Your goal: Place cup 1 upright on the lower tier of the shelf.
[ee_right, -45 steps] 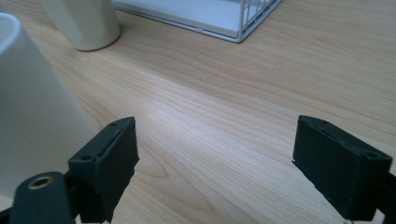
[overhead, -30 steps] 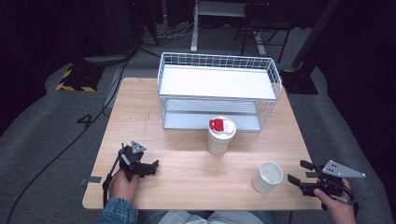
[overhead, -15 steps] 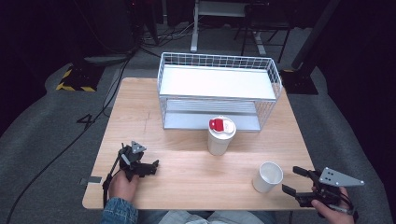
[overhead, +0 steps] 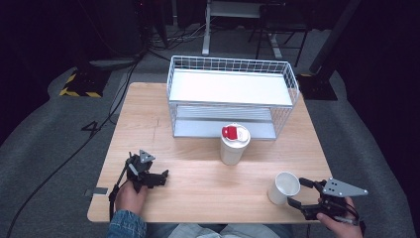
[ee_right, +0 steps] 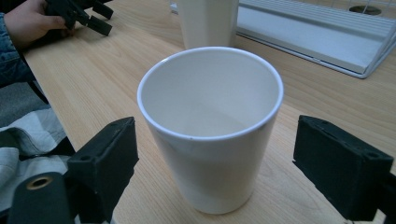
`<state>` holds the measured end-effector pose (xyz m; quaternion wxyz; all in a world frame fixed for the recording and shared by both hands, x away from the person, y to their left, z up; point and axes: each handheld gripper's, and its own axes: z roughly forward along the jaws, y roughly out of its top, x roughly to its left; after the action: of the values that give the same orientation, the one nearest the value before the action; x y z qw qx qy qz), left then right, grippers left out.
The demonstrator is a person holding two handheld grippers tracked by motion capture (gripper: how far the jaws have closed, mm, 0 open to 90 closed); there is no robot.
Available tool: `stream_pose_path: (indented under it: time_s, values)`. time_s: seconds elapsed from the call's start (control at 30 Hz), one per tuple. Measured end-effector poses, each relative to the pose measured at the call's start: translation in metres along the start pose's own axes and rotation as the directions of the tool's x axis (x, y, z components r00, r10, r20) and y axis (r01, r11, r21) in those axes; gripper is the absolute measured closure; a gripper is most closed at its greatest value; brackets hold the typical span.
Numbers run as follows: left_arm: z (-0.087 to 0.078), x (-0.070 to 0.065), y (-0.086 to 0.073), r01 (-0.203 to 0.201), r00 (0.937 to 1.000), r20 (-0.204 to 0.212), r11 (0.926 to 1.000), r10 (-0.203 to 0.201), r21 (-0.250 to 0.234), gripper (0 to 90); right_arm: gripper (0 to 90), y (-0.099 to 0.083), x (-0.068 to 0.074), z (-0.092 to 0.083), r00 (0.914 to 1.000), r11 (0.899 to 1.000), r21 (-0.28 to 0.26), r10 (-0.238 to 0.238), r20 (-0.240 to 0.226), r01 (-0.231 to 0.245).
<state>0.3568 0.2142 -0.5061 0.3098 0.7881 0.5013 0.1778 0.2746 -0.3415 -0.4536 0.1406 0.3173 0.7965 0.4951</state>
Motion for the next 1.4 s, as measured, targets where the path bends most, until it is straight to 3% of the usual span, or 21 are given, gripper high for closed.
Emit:
stream_pose_path:
  time_s: [0.57, 0.77, 0.9, 1.23, 1.4]
  values:
    - [0.0, 0.0, 0.0, 0.0, 1.0, 0.0, 1.0, 0.0, 0.0, 0.0, 12.9, -0.013, 0.003, 0.034, 0.9998, 0.999, 0.039, -0.02, 0.0, 0.02]
    - [0.0, 0.0, 0.0, 0.0, 1.0, 0.0, 1.0, 0.0, 0.0, 0.0, 15.5, -0.017, 0.004, 0.044, 0.999, 0.999, 0.035, -0.039, 0.021, 0.038]
    - [0.0, 0.0, 0.0, 0.0, 1.0, 0.0, 1.0, 0.0, 0.0, 0.0, 21.6, -0.019, 0.004, 0.045, 0.9982, 0.998, 0.042, -0.051, 0.033, 0.049]
    - [0.0, 0.0, 0.0, 0.0, 1.0, 0.0, 1.0, 0.0, 0.0, 0.0, 22.4, -0.02, 0.004, 0.045, 0.9968, 0.997, 0.032, -0.072, 0.036, 0.071]
    - [0.0, 0.0, 0.0, 0.0, 1.0, 0.0, 1.0, 0.0, 0.0, 0.0, 22.4, -0.02, 0.004, 0.045, 0.9977, 0.998, 0.023, -0.058, 0.035, 0.058]
